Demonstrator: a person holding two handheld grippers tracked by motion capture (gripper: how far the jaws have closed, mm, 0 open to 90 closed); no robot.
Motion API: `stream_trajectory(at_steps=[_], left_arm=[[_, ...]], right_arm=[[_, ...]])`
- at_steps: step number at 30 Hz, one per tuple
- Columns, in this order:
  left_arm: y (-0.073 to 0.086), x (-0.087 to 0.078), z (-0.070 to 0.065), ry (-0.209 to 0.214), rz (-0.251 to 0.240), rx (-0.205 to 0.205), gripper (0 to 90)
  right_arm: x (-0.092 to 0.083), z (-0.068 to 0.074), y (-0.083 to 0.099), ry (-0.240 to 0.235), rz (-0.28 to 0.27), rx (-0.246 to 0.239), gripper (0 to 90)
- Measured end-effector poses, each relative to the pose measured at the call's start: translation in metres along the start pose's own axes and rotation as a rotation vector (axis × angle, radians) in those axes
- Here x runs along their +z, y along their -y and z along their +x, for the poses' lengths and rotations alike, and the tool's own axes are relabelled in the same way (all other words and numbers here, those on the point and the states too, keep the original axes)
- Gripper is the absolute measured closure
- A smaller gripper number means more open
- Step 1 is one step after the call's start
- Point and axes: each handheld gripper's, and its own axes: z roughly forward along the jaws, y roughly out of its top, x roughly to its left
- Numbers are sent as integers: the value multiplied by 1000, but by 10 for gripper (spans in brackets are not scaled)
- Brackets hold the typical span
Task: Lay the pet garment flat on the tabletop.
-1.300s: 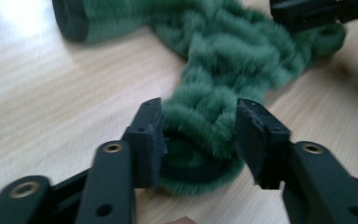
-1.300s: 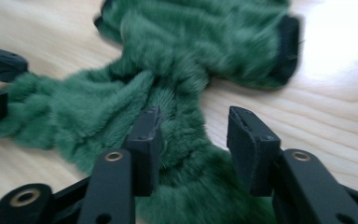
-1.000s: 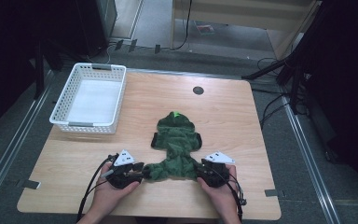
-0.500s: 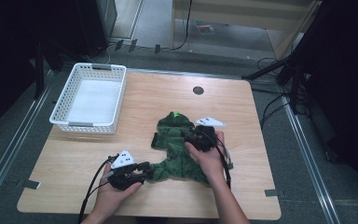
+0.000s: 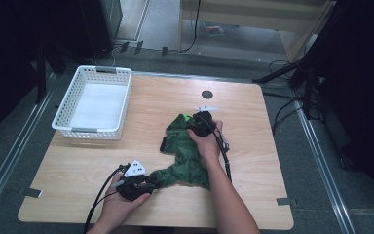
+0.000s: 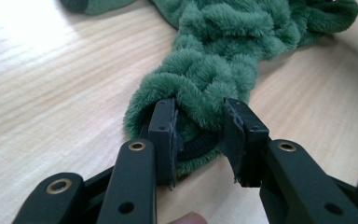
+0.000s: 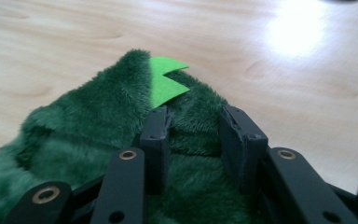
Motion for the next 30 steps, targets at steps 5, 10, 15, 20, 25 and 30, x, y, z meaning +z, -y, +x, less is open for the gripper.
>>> stream_trajectory(at_steps=[5,10,15,20,25,30], left_arm=[[-6,4,7,-32,-21,-36,631],[-8,-1,13,-38,-80,-65,563],[-9,-5,12,-37,-121,-60,559],[-6,-4,9,-31,-102,-36,560],[-2,-3,11,-23,-80,-41,604],[-2,-5,13,-20,-82,-49,594]], right_arm=[[13,0,-10,70,-14,0,624],[11,-4,-15,13,-14,57,565],[-7,2,-20,-75,-74,38,648],[-13,13,-24,-92,-83,31,595],[-36,9,-16,-122,-110,50,566],[-63,-3,3,-123,-128,15,515]])
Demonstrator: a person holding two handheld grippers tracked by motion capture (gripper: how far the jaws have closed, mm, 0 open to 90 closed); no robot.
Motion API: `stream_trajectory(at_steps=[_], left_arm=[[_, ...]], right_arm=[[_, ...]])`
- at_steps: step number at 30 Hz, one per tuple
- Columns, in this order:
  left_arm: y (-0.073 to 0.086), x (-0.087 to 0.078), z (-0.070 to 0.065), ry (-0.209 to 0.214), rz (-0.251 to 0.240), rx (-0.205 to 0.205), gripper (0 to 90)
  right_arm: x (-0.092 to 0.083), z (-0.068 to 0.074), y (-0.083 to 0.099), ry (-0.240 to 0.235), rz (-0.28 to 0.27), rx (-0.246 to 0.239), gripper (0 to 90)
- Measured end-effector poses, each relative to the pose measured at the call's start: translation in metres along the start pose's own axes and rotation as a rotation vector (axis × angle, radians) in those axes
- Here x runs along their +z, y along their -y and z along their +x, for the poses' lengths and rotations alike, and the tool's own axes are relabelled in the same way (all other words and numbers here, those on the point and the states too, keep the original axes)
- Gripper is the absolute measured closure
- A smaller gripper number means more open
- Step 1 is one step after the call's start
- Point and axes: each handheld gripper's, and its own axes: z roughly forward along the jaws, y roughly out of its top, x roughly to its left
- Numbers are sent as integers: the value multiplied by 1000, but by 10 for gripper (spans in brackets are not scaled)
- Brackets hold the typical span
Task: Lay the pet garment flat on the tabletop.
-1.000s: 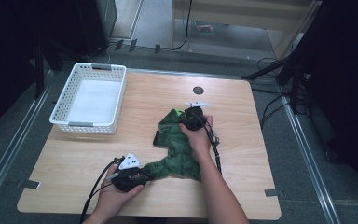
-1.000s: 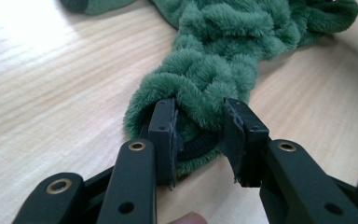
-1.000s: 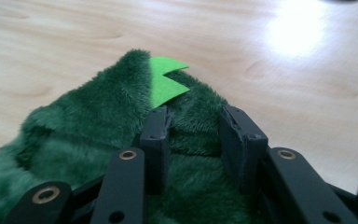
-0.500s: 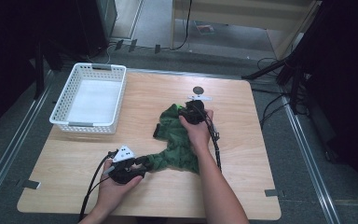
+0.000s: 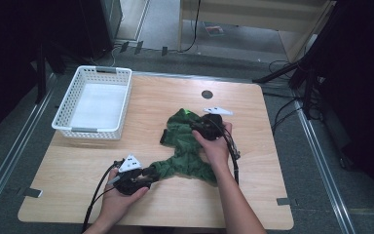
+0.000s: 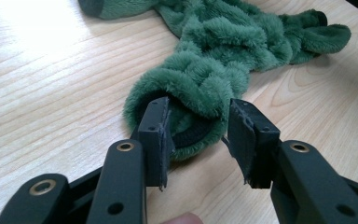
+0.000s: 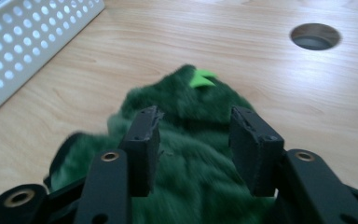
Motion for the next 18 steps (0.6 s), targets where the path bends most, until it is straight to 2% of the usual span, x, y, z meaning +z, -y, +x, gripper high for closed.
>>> stream_trajectory(at_steps=[3,6,9,12,13,16,18], left_arm=[[1,-2,2,-10,-3,-8,577],[2,-3,1,-41,2,9,528],[3,-4,0,-26,8,12,506],[3,-9,2,-20,-15,10,449],[3,-11,3,-26,-29,11,417],[2,-17,3,-59,-51,16,239],[2,-21,6,-73,-55,13,121]], right_arm=[[-19,-9,10,40,-11,-7,422],[-37,-18,20,46,-39,-5,307],[-52,-27,30,51,-43,9,170],[-66,-37,40,51,-47,21,121],[-71,-40,44,52,-54,21,101],[-83,-46,56,46,-52,10,11],[-89,-49,65,47,-49,-6,0]])
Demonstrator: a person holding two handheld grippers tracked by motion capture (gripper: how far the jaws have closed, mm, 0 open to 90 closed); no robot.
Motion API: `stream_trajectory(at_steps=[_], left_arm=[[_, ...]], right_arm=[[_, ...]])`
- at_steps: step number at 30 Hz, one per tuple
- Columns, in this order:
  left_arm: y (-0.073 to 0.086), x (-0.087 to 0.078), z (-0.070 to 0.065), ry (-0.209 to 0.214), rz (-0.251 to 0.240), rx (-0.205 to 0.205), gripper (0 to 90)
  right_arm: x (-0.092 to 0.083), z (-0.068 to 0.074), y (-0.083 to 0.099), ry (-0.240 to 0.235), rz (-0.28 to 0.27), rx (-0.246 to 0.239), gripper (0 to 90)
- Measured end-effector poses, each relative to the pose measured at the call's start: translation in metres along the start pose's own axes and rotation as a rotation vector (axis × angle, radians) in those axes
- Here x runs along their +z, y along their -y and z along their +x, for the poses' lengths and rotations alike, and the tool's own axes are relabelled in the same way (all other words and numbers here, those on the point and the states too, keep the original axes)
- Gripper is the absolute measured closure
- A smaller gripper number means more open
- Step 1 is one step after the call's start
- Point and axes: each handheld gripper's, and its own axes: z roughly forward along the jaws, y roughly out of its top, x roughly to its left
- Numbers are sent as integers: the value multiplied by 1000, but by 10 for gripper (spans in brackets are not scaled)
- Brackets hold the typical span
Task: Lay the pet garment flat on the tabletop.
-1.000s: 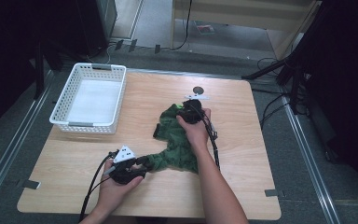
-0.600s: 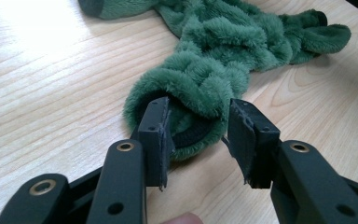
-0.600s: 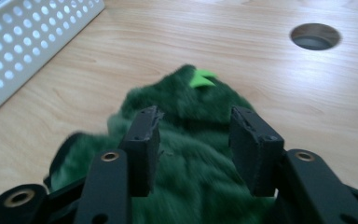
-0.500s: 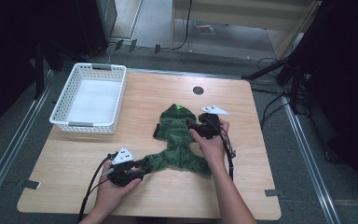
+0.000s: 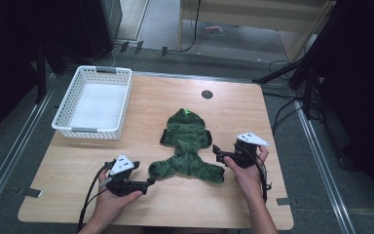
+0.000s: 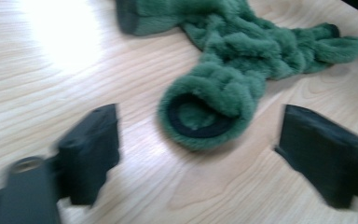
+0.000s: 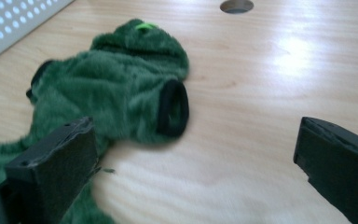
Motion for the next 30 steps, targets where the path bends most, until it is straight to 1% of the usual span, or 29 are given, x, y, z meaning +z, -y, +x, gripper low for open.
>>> stream_trajectory(at_steps=[2,4,6,8,10,15,19,23,25,28,30], left_arm=[[1,-5,5,-2,-14,-8,75],[1,-10,12,-10,-24,-16,14],[3,-17,19,0,-39,-20,0],[5,-24,26,-5,-54,-26,0],[7,-32,33,-22,-67,-41,0],[15,-49,48,-62,-85,-46,0],[21,-62,64,-108,-93,-61,0],[27,-76,80,-144,-102,-85,0],[31,-82,88,-159,-106,-105,0],[37,-91,98,-182,-111,-129,0],[40,-97,104,-194,-116,-138,0]], right_arm=[[-7,-3,8,4,-3,8,0],[-12,-7,14,23,3,10,0],[-18,-9,20,41,6,17,0],[-22,-12,24,46,4,14,0],[-27,-15,28,54,7,14,0],[-41,-22,42,71,14,10,0],[-48,-28,53,89,31,10,0],[-58,-31,61,96,33,17,0],[-62,-33,65,101,37,17,0],[-67,-37,71,110,41,22,0],[-70,-41,75,117,40,29,0]])
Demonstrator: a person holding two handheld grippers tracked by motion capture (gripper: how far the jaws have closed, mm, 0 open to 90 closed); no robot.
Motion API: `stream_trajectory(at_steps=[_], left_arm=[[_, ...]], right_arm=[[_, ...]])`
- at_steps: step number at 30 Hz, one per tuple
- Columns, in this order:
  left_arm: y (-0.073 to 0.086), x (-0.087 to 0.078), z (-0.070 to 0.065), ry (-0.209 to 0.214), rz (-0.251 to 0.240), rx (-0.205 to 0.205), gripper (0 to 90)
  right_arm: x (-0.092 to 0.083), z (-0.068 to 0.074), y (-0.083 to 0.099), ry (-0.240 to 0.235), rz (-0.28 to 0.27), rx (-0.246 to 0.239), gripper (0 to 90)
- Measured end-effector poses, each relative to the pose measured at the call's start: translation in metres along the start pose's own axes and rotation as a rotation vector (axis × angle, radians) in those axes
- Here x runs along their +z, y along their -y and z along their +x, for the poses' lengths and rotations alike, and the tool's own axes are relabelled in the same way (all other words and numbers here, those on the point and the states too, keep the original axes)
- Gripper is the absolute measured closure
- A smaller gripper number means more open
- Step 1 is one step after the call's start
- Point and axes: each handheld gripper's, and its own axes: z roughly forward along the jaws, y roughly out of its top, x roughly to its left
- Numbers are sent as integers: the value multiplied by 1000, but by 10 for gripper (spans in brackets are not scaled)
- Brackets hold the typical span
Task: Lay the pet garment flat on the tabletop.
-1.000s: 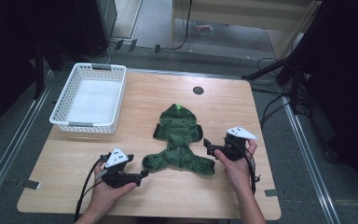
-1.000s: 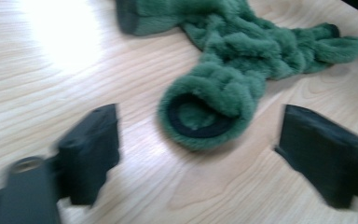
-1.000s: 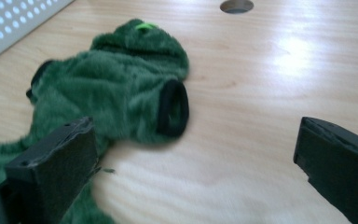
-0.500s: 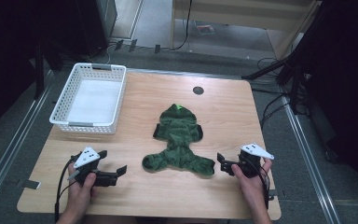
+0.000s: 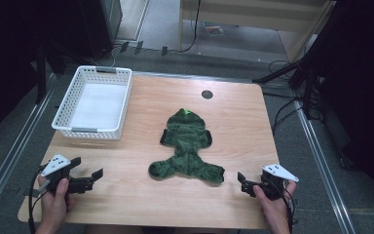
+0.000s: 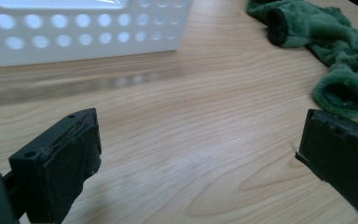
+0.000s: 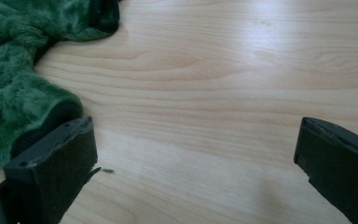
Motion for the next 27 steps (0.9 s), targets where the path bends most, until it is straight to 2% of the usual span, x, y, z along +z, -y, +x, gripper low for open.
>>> stream_trajectory(at_steps=[17,20,27], left_arm=[[13,-41,54,-112,-46,-90,0],[15,-49,64,-144,-50,-99,0],[19,-59,79,-183,-64,-118,0]], right_arm=[[-28,-30,26,57,-2,59,0],[-33,-34,29,64,-7,66,0],[-39,-40,35,70,-18,80,0]])
